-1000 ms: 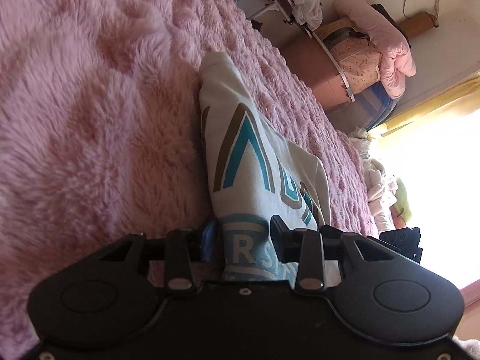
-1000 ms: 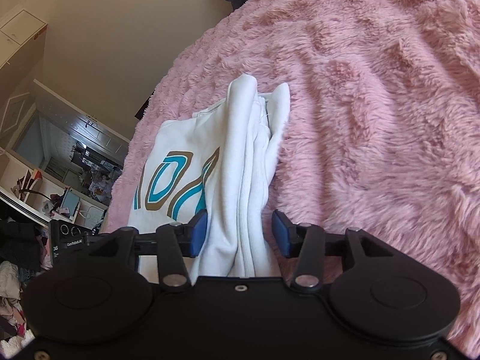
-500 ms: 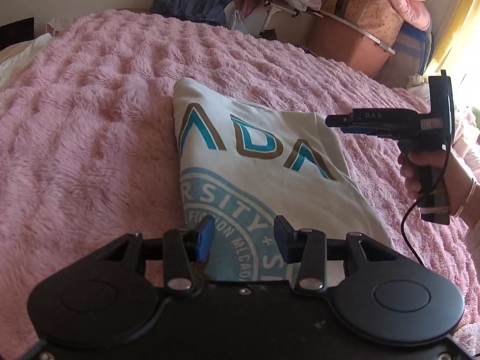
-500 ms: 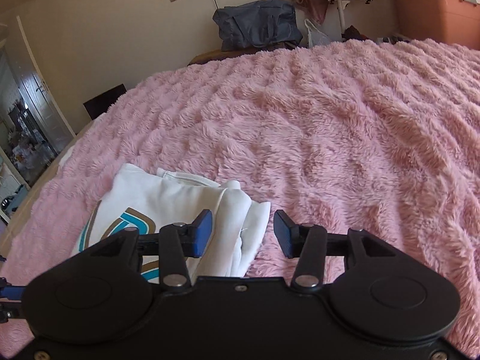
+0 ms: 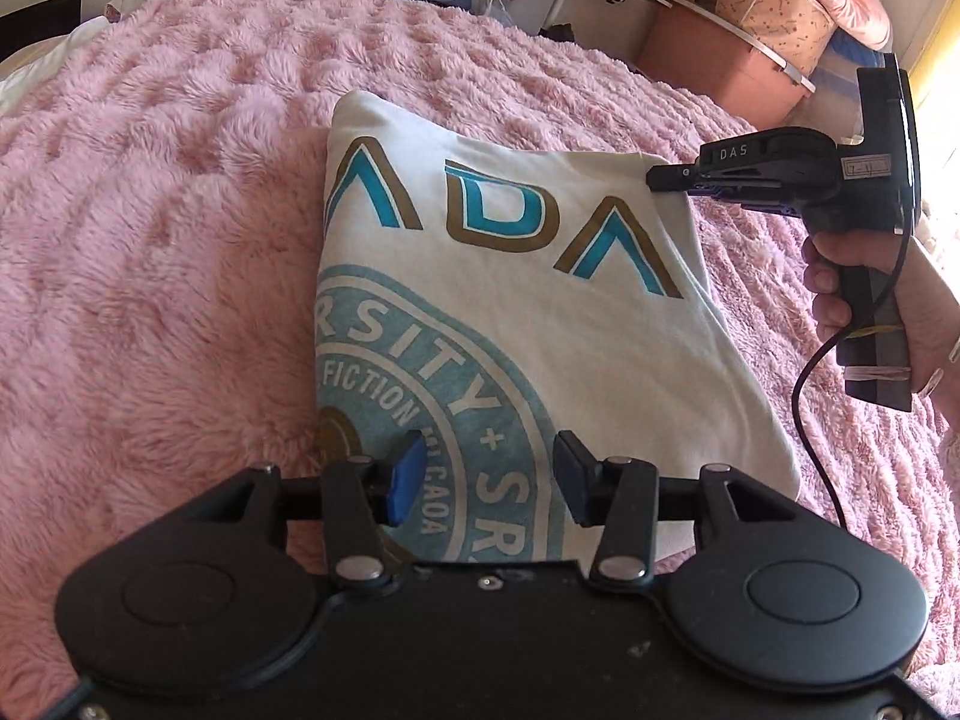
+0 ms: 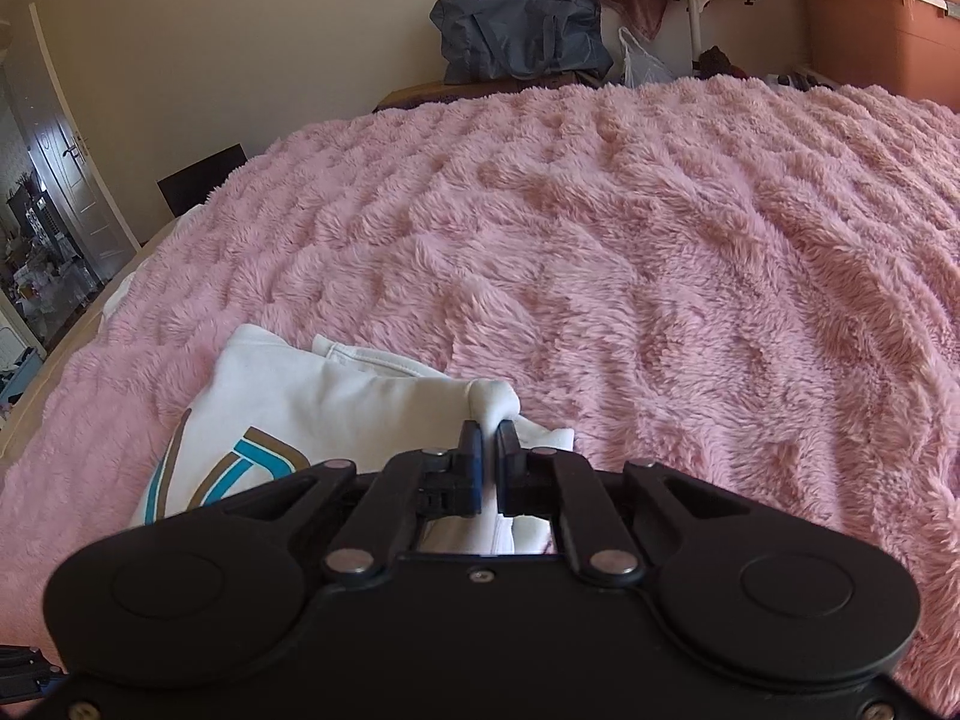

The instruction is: Fold small clothes

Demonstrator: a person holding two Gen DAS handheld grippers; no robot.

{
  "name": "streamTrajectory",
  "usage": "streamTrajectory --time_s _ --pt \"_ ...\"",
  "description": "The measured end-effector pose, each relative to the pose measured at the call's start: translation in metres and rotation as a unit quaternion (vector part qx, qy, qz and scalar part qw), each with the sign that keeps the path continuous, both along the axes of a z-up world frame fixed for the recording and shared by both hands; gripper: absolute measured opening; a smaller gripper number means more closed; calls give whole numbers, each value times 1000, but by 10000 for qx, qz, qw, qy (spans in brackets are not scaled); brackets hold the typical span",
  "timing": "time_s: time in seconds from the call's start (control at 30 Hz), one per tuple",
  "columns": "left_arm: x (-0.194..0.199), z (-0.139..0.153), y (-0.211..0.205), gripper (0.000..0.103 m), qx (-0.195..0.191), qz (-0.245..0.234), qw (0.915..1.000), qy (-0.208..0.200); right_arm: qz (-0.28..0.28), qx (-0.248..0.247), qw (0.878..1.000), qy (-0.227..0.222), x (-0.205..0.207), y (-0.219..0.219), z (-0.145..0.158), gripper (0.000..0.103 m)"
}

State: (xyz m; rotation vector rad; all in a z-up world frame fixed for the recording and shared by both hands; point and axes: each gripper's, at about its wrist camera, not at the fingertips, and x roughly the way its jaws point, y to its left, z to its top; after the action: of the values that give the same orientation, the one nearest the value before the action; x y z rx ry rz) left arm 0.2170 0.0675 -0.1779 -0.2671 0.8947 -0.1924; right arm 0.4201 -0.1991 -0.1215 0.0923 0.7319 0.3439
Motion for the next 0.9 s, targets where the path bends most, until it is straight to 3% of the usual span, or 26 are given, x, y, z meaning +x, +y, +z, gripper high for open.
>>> streamTrajectory --time_s 0.3,0.33,0.4,0.53,0.67,0.9 --pt "5 -9 -15 55 360 -17 9993 54 -211 25 9991 360 11 -8 -40 6" --pt "5 -9 -16 55 392 -15 9992 54 -256 38 9991 336 10 -8 -38 8" --pt "5 -8 -16 55 433 -8 9990 58 -321 38 9992 230 5 -11 -29 24" --pt "-2 -2 -14 55 341 81 9994 81 -94 22 9999 -98 -28 -19 0 29" --pt "-19 4 -12 55 273 246 9993 120 252 -150 9989 -357 -74 -57 14 44" --pt "-51 -3 -4 55 28 485 9988 74 381 -789 9958 -263 -144 -99 -22 43"
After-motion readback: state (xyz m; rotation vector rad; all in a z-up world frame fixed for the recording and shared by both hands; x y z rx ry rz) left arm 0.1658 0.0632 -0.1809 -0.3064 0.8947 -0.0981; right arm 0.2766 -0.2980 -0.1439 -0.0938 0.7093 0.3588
